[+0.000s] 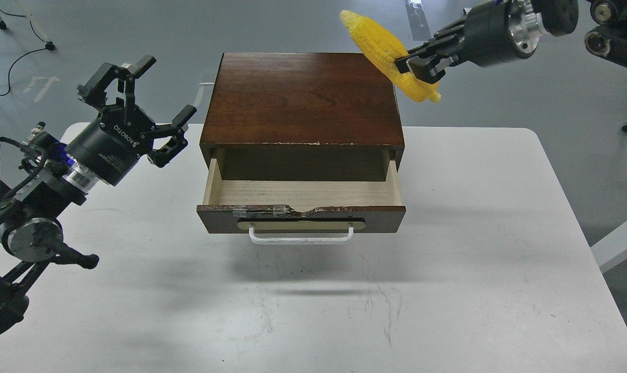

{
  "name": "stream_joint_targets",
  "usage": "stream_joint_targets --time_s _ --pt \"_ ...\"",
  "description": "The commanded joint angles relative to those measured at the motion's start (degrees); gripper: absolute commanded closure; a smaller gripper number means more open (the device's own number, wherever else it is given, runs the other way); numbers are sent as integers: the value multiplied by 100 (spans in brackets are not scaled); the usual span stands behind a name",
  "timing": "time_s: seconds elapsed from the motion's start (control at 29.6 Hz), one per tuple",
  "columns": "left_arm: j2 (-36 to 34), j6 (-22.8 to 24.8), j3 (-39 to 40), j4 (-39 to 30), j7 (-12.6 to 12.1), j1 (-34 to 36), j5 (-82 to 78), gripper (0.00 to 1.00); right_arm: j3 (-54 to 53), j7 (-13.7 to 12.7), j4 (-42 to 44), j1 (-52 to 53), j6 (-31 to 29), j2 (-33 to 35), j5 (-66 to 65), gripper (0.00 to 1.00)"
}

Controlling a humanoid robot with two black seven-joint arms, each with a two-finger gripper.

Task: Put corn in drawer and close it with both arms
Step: 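Lift the corn cob with the right gripper and carry it over the drawer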

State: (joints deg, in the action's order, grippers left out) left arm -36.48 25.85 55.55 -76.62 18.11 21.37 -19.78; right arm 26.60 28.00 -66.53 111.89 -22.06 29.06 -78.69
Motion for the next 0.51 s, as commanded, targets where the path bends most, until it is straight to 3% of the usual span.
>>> stream_joint_targets --time_s 0.0,0.47 --pt "0 -1 -1 -2 0 -2 0 1 21 0 -315 228 0 -383 3 100" --pt "-87 25 8 -28 0 -2 9 1 872 0 -413 272 465 -1684 -85 100"
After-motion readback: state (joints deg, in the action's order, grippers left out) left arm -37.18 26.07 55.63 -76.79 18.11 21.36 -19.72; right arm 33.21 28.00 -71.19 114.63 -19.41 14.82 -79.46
